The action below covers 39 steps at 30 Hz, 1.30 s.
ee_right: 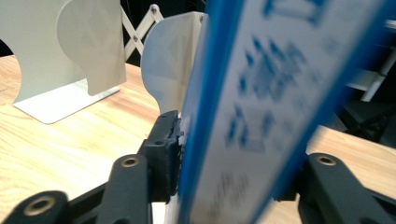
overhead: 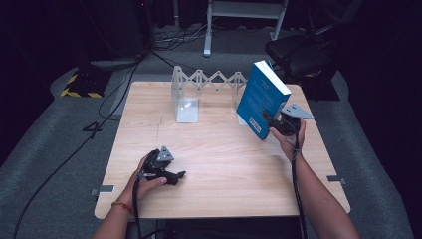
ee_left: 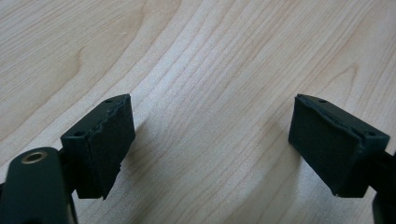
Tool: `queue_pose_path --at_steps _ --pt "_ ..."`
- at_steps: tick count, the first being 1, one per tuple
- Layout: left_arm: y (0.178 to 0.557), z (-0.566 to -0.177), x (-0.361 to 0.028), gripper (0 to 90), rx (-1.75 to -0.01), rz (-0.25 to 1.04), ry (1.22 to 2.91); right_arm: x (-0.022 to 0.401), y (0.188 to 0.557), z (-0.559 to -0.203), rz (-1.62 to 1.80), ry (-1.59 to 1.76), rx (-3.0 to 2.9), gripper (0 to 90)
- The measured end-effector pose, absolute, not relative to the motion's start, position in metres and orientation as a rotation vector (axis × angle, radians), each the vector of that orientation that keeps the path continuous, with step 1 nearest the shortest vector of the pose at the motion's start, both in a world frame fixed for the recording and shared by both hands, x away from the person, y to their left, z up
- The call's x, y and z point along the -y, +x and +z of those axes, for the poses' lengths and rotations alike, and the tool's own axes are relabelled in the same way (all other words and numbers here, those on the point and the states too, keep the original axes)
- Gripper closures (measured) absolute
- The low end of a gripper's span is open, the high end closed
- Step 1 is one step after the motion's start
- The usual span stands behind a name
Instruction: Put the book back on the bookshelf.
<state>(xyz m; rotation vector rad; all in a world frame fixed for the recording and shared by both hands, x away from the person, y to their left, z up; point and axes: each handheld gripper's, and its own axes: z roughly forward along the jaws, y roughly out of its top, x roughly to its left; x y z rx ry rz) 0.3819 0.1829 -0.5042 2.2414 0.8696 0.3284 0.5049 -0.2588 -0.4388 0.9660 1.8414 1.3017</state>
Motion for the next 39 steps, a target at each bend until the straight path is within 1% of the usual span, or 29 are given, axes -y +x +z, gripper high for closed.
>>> queue_pose_path --at_steps 7,13,18,25,32,39 --pt "0.382 -0.504 -0.183 14.9 -0.870 0.327 2.242 0.267 0.495 -0.456 1.232 0.953 -1.948 54.9" --pt "0.382 -0.504 -0.183 14.9 -0.869 0.329 2.242 0.269 0.491 -0.478 1.257 1.012 -1.962 58.5" --pt "0.382 -0.504 -0.183 14.9 -0.868 0.329 2.243 0.266 0.495 -0.477 1.285 1.053 -1.948 60.5" --pt "0.383 -0.504 -0.182 14.3 -0.855 0.313 2.248 0.255 0.512 -0.475 1.277 1.100 -1.926 61.6" --pt "0.382 -0.504 -0.182 14.8 -0.854 0.324 2.252 0.243 0.531 -0.474 1.264 1.152 -1.897 61.8" --pt "0.382 -0.504 -0.182 14.7 -0.853 0.323 2.252 0.239 0.535 -0.473 1.248 1.149 -1.902 61.5"
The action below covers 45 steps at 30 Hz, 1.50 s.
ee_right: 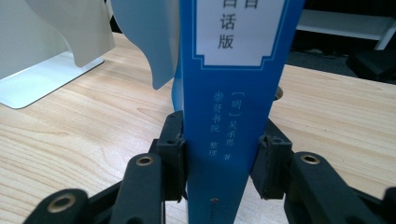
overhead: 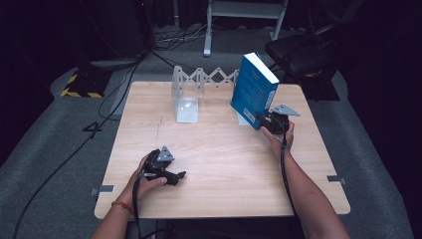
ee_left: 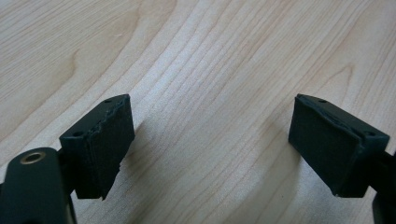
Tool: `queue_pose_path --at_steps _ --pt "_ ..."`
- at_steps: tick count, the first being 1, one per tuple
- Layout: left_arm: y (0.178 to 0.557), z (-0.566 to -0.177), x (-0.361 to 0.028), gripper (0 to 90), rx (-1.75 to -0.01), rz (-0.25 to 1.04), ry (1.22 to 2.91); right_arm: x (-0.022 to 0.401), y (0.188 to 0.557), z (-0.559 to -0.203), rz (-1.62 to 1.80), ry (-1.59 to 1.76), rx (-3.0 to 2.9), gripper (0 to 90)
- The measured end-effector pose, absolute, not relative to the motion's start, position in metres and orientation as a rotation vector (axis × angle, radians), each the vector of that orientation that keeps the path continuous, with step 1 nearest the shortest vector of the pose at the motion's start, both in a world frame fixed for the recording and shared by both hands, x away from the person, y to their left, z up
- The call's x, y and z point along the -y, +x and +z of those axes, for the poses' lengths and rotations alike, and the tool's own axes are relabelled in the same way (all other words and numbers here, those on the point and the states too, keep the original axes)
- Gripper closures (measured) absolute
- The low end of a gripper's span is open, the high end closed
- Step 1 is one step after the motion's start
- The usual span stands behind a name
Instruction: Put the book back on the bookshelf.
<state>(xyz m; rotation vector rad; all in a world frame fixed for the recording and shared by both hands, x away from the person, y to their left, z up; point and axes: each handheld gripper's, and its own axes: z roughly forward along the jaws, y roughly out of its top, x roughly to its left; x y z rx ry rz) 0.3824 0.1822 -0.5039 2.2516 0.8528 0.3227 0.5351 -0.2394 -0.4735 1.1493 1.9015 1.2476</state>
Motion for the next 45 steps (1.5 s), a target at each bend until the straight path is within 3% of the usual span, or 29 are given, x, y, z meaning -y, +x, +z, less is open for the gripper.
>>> queue_pose_path --at_steps 22,45 --pt "0.381 -0.504 -0.182 14.9 -0.862 0.320 2.245 0.258 0.512 -0.440 1.230 1.037 -2.026 56.2" --pt "0.381 -0.504 -0.182 14.9 -0.861 0.320 2.245 0.292 0.470 -0.426 1.094 0.886 -2.244 31.0"
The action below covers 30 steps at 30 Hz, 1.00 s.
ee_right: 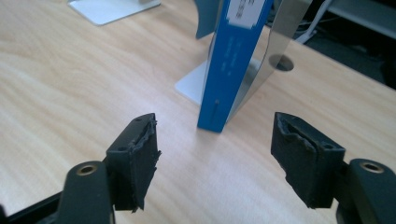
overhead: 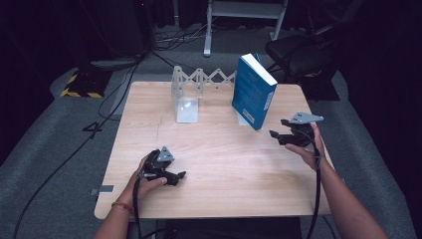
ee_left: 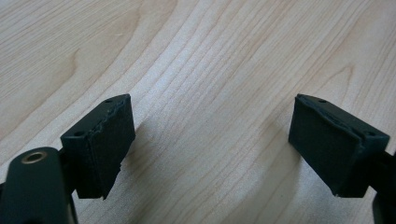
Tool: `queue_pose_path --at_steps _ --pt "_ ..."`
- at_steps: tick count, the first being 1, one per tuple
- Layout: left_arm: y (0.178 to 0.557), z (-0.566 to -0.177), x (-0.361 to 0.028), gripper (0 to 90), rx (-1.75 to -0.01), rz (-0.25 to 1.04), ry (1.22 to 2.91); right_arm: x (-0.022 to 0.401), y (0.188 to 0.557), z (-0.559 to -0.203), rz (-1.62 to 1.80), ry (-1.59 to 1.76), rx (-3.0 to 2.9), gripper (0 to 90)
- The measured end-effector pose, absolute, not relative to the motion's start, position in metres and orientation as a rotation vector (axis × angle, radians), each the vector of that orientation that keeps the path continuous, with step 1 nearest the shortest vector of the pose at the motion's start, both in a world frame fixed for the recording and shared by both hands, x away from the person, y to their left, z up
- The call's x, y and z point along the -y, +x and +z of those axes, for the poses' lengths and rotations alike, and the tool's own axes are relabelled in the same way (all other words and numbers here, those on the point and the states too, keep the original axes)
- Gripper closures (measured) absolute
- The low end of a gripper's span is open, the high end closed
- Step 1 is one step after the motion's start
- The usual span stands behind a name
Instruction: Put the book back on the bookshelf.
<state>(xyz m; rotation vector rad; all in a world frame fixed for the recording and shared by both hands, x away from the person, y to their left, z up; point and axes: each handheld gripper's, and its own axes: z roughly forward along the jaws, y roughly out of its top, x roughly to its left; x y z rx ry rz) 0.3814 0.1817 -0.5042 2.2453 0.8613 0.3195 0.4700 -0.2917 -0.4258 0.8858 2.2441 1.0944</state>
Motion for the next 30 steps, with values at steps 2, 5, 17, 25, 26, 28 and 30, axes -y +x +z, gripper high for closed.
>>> queue_pose_path --at_steps 2,5,17,25,26,28,30 --pt "0.382 -0.504 -0.182 14.9 -0.859 0.319 2.246 0.296 0.465 -0.427 1.097 0.875 -2.252 30.9" --pt "0.381 -0.504 -0.182 14.9 -0.861 0.319 2.245 0.300 0.457 -0.428 1.071 0.860 -2.280 29.0" --pt "0.381 -0.504 -0.182 14.9 -0.864 0.324 2.244 0.328 0.423 -0.449 0.939 0.822 -2.402 28.4" --pt "0.381 -0.504 -0.182 14.9 -0.864 0.324 2.243 0.360 0.403 -0.469 0.867 0.863 -2.403 27.6" --pt "0.381 -0.504 -0.182 14.9 -0.864 0.323 2.243 0.366 0.400 -0.471 0.874 0.883 -2.403 27.5" --pt "0.381 -0.504 -0.182 14.9 -0.865 0.322 2.244 0.377 0.395 -0.477 0.898 0.921 -2.394 26.3" --pt "0.381 -0.504 -0.182 14.9 -0.866 0.324 2.244 0.388 0.390 -0.483 0.927 0.972 -2.376 26.2"
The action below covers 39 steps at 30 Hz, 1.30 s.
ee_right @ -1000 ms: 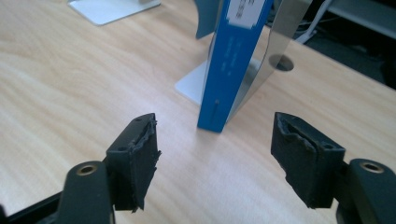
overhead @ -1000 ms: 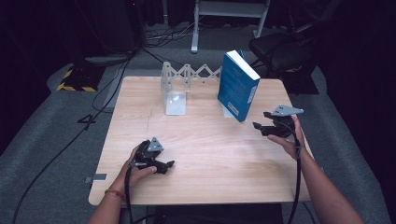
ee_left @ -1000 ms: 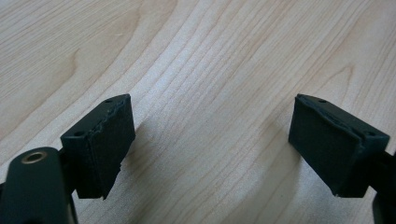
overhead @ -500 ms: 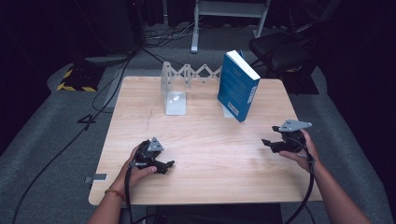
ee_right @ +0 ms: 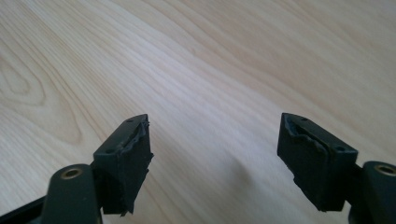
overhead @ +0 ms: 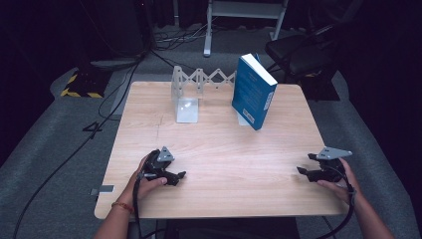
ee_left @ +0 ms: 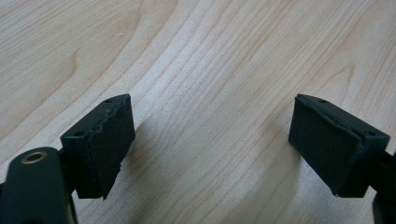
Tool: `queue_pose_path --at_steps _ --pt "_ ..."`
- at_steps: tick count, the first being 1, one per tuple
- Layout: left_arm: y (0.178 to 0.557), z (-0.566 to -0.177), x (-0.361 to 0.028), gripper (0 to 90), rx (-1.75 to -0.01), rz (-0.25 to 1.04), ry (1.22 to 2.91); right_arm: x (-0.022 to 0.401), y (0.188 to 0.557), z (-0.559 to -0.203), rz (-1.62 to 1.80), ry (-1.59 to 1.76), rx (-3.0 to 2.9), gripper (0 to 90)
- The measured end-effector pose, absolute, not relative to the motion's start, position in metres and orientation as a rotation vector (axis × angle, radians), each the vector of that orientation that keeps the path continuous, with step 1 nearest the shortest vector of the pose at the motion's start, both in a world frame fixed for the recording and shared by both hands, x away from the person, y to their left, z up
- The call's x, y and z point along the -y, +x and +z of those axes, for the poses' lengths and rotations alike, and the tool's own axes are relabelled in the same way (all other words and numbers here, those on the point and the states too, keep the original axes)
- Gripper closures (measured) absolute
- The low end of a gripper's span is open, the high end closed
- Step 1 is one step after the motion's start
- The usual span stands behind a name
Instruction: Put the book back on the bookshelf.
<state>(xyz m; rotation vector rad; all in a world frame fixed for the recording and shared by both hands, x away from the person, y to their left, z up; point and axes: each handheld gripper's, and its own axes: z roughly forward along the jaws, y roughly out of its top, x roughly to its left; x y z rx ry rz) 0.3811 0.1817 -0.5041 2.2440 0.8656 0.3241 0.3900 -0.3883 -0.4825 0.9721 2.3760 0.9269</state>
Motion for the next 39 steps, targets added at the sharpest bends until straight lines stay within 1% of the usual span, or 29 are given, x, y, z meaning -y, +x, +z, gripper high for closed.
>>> queue_pose_path --at_steps 6,9,39 --pt "0.381 -0.504 -0.182 14.9 -0.869 0.325 2.242 0.415 0.375 -0.500 0.985 1.084 -2.351 23.5" --pt "0.381 -0.504 -0.182 14.8 -0.871 0.325 2.242 0.424 0.371 -0.503 1.041 1.144 -2.313 23.6" --pt "0.382 -0.504 -0.180 12.9 -0.891 0.328 2.239 0.422 0.370 -0.504 1.022 1.180 -2.283 23.1"
